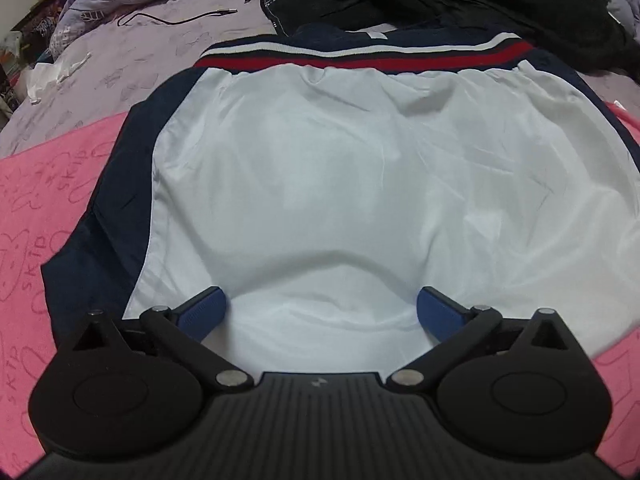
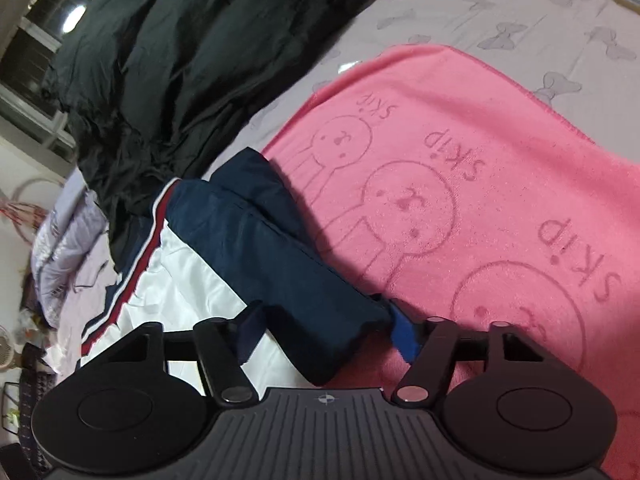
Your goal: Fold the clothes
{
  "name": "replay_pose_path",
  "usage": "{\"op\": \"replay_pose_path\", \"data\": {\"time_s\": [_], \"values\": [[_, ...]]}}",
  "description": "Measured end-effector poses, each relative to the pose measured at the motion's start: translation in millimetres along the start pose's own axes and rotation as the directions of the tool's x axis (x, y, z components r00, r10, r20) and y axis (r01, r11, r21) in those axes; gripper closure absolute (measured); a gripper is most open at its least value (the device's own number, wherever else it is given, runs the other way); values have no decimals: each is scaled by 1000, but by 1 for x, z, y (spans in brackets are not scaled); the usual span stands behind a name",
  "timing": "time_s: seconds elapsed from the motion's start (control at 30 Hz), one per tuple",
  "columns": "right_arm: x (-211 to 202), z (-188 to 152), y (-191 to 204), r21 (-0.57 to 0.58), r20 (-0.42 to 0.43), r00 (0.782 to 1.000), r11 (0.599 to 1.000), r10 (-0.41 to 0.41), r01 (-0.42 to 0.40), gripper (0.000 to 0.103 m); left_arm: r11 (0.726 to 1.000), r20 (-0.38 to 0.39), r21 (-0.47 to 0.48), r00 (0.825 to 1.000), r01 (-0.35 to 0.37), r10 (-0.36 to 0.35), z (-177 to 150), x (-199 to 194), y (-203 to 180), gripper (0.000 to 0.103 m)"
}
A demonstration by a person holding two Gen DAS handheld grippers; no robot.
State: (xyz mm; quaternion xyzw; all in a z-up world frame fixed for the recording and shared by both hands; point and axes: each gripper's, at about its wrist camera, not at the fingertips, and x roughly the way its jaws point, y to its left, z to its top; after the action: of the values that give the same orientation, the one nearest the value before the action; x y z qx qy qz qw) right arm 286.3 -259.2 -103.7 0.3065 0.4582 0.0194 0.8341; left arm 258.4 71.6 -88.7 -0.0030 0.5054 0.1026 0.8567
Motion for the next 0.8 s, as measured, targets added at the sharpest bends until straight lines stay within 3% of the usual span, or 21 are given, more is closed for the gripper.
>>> {"op": "replay_pose_path", "data": {"time_s": [0.13, 0.17, 0.23, 0.3, 0.37, 0.47, 0.6, 0.7, 0.8], "values": [[12, 5, 10, -47, -50, 999, 999, 16, -18, 33, 999, 91, -25, 996, -24, 26, -9, -29, 12, 10], [14, 7, 10, -45, -57, 998, 999, 20, -22, 37, 998, 103, -48, 994, -30, 35, -12, -35, 20, 10], [9, 13, 7, -1, -64, 997, 999, 35, -35, 75, 993, 91, -95, 993, -65, 74, -22, -41, 45, 10], [1, 15, 7, 17, -66, 996, 998, 60, -59, 81, 984, 60, -128, 989, -128, 136, -33, -43, 71, 10], [-10, 15, 23, -64, -48, 998, 997, 37, -40, 85, 960, -8, -141, 969, -244, 245, -45, -37, 98, 8], [-31, 11, 66, -227, -1, 1000, 974, 16, -16, 87, 936, -12, -273, 973, -224, 229, -56, -48, 143, 7], [-51, -19, 152, -481, 19, 992, 871, 122, -98, 88, 901, -21, -327, 956, -284, 294, -60, -61, 177, 9], [-45, -62, 216, -599, -57, 970, 770, 235, -221, 88, 889, -33, -351, 953, -294, 302, -66, -63, 193, 9], [-18, -123, 267, -706, -141, 962, 657, 235, -264, 88, 886, -41, -362, 954, -291, 296, -74, -65, 202, 9]]}}
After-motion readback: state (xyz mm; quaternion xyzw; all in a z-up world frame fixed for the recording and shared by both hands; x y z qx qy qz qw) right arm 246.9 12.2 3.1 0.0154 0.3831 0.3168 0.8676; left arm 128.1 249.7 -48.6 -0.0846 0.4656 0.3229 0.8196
